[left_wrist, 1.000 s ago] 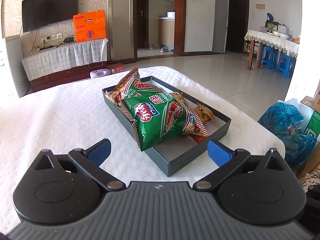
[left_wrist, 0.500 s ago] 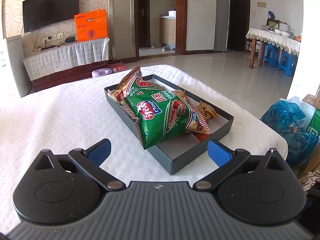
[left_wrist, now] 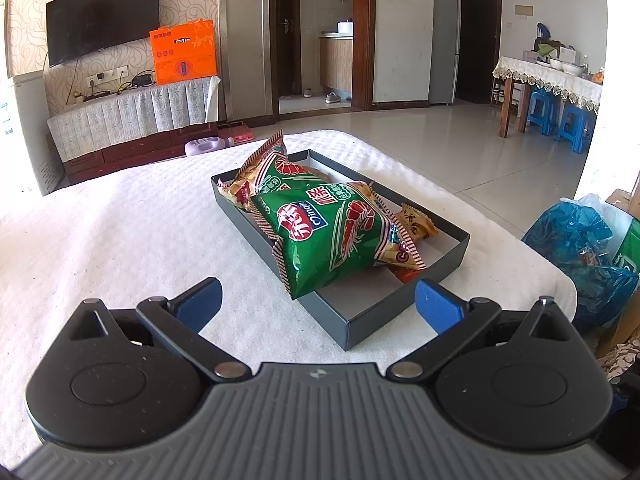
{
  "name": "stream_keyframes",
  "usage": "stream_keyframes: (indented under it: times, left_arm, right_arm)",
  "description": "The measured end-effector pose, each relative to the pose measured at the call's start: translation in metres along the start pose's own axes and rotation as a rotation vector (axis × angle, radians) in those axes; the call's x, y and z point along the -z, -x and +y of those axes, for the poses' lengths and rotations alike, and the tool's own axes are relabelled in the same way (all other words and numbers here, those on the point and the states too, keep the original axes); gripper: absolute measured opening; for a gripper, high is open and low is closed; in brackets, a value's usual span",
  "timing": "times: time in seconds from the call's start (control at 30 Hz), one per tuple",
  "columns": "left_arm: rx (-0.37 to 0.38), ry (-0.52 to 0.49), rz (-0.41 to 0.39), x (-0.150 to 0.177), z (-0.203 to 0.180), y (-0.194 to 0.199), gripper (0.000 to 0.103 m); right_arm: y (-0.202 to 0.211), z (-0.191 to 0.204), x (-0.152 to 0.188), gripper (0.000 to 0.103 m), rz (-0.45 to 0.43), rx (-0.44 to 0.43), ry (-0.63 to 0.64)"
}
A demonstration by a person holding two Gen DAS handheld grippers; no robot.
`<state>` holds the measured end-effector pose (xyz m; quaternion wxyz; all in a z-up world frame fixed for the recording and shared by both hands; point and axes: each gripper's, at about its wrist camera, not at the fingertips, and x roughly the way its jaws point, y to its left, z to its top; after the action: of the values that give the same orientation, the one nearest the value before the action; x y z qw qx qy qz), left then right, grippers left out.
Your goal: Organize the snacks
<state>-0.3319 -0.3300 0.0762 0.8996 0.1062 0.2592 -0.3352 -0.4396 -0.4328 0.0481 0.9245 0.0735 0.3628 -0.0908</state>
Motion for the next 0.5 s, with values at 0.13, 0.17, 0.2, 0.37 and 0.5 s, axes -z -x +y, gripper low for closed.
stream_keyframes:
  times: [0.13, 0.17, 0.2, 0.37, 0.5]
  left_arm:
    - [0.000, 0.000, -0.001, -0.0003, 0.0006, 0.0002, 0.103]
    - [-0.001, -0.001, -0.001, -0.0002, 0.0006, 0.0002, 0.103]
    - [-0.002, -0.002, -0.002, -0.0002, 0.0006, 0.0002, 0.103]
    - [-0.001, -0.001, -0.001, -0.0003, 0.0012, 0.0004, 0.103]
    - [0.011, -0.006, -0.010, 0.0001, 0.0016, 0.0013, 0.103]
  right_arm:
    - [-0.0004, -0.0004, -0.0003, 0.070, 0.003, -0.002, 0.002]
    - [-0.0003, -0.0005, -0.0003, 0.070, 0.004, -0.002, 0.001]
    - [-0.0003, -0.0006, -0.0002, 0.070, 0.004, -0.003, 0.001]
    - [-0.0001, -0.0006, -0.0002, 0.070, 0.004, -0.003, 0.001]
    - [-0.0001, -0.0004, -0.0001, 0.070, 0.004, -0.002, 0.001]
